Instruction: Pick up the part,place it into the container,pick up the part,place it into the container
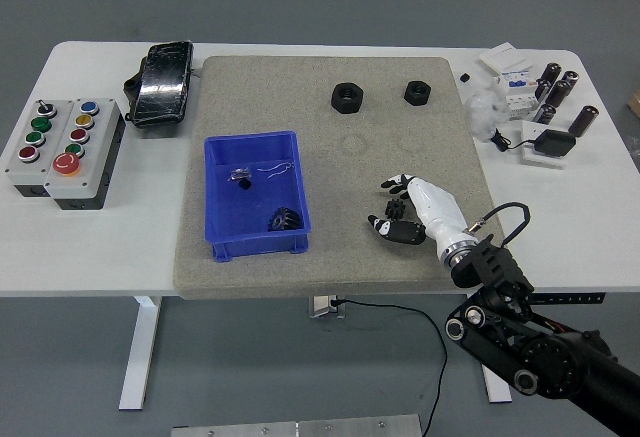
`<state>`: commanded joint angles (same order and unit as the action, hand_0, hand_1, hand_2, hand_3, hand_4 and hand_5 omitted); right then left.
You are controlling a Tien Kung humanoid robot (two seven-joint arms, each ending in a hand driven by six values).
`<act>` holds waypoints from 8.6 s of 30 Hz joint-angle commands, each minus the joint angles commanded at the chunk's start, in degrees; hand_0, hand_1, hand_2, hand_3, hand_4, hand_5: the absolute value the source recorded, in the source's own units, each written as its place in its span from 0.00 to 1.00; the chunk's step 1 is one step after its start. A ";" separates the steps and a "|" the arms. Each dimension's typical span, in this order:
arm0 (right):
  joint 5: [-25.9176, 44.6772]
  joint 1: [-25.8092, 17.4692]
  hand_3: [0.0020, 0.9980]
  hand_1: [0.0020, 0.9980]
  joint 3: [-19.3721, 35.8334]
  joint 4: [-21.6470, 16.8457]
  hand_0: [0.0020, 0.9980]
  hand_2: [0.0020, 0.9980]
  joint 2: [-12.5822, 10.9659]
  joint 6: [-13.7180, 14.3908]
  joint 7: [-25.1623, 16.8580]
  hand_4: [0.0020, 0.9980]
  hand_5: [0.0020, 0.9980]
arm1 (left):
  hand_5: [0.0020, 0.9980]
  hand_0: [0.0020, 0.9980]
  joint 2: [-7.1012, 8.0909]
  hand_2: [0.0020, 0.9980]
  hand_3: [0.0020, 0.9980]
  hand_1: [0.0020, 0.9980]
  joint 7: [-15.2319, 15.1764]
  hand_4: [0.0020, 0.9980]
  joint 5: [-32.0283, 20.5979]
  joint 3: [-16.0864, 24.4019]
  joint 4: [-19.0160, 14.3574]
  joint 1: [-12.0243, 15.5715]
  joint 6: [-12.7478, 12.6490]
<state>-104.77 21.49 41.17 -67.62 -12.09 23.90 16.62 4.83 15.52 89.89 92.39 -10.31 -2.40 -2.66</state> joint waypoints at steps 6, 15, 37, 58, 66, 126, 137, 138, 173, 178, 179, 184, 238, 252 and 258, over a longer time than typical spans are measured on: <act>-1.35 0.08 0.61 0.57 -0.32 0.02 0.56 0.55 -0.12 0.05 0.48 0.18 0.00 | 0.36 0.67 0.01 0.55 0.60 0.63 -0.05 0.70 0.00 0.00 0.00 0.02 -0.03; -1.99 0.11 0.54 0.53 -0.98 0.11 0.50 0.50 -0.20 0.17 0.74 0.00 0.00 | 0.36 0.66 0.01 0.55 0.60 0.63 -0.15 0.70 -0.01 0.02 0.00 0.02 -0.06; -5.09 0.18 0.72 0.65 5.87 -3.39 0.55 0.75 -0.94 -1.89 2.82 0.72 0.27 | 0.37 0.66 -0.05 0.55 0.61 0.63 -0.11 0.70 0.11 0.13 0.00 0.13 -0.06; -15.93 -1.26 0.79 0.63 4.58 -11.57 0.45 0.77 -3.12 -13.61 17.41 0.85 0.37 | 0.38 0.67 -0.03 0.55 0.61 0.63 -0.13 0.70 0.26 0.18 0.00 0.14 0.00; -13.83 -0.49 0.78 0.63 2.12 -10.75 0.44 0.74 -3.12 -12.86 16.85 0.85 0.38 | 0.39 0.66 0.02 0.55 0.61 0.63 -0.10 0.70 0.30 0.16 0.00 0.19 -0.01; -14.60 3.50 0.49 0.53 -2.01 -5.24 0.35 0.48 -0.46 -7.61 14.68 0.61 0.15 | 0.39 0.67 -0.07 0.55 0.61 0.63 -0.45 0.70 2.59 1.50 0.00 0.07 0.47; -12.95 11.47 0.50 0.53 -6.90 -6.14 0.34 0.48 4.15 -6.72 14.50 0.60 0.15 | 0.39 0.67 0.02 0.55 0.61 0.63 -0.20 0.70 3.23 2.01 0.00 0.00 0.56; -12.46 12.11 0.50 0.53 -7.37 -6.33 0.34 0.48 4.74 -6.40 14.32 0.60 0.15 | 0.39 0.67 0.03 0.55 0.61 0.63 -0.18 0.70 3.28 2.04 0.00 0.02 0.57; -10.99 14.31 0.82 0.82 -10.94 -6.64 0.76 0.84 9.13 -5.98 11.18 0.76 0.40 | 0.41 0.66 0.13 0.56 0.61 0.63 -0.04 0.70 3.89 2.30 0.00 -0.20 0.79; -8.45 10.98 0.77 0.79 -4.61 -8.74 0.74 0.80 6.37 -2.15 8.16 0.76 0.39 | 0.41 0.66 0.08 0.55 0.61 0.63 -0.14 0.70 3.63 2.04 0.00 -0.05 0.79; -7.66 10.10 0.77 0.79 -3.22 -9.16 0.74 0.80 5.79 -1.39 7.28 0.76 0.39 | 0.41 0.66 0.06 0.55 0.61 0.63 -0.15 0.70 3.53 1.99 0.00 0.00 0.78; -2.18 4.65 0.74 0.75 5.12 -12.11 0.70 0.77 2.64 2.59 1.52 0.74 0.37 | 0.41 0.67 -0.12 0.55 0.61 0.63 -0.24 0.70 3.06 1.69 0.00 0.26 0.70; 36.97 -16.19 0.69 0.72 39.56 -16.00 0.69 0.73 -0.23 3.03 -29.80 0.79 0.42 | 0.37 0.66 1.43 0.55 0.60 0.63 -1.69 0.70 -1.42 0.03 0.00 3.27 -0.05; 39.31 -15.89 0.69 0.72 40.43 -15.00 0.69 0.73 -0.19 2.18 -30.13 0.79 0.43 | 0.37 0.66 0.65 0.55 0.60 0.63 -1.74 0.70 -0.94 0.21 0.00 2.78 -0.01; 39.62 -15.74 0.68 0.72 40.25 -15.21 0.69 0.73 -0.07 2.03 -29.87 0.79 0.43 | 0.37 0.66 0.50 0.55 0.60 0.63 -1.76 0.70 -1.00 0.16 0.00 2.64 0.00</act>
<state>-65.15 5.76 81.42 -82.83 -12.16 25.93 -13.25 5.33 13.76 88.89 92.55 -10.31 0.23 -2.66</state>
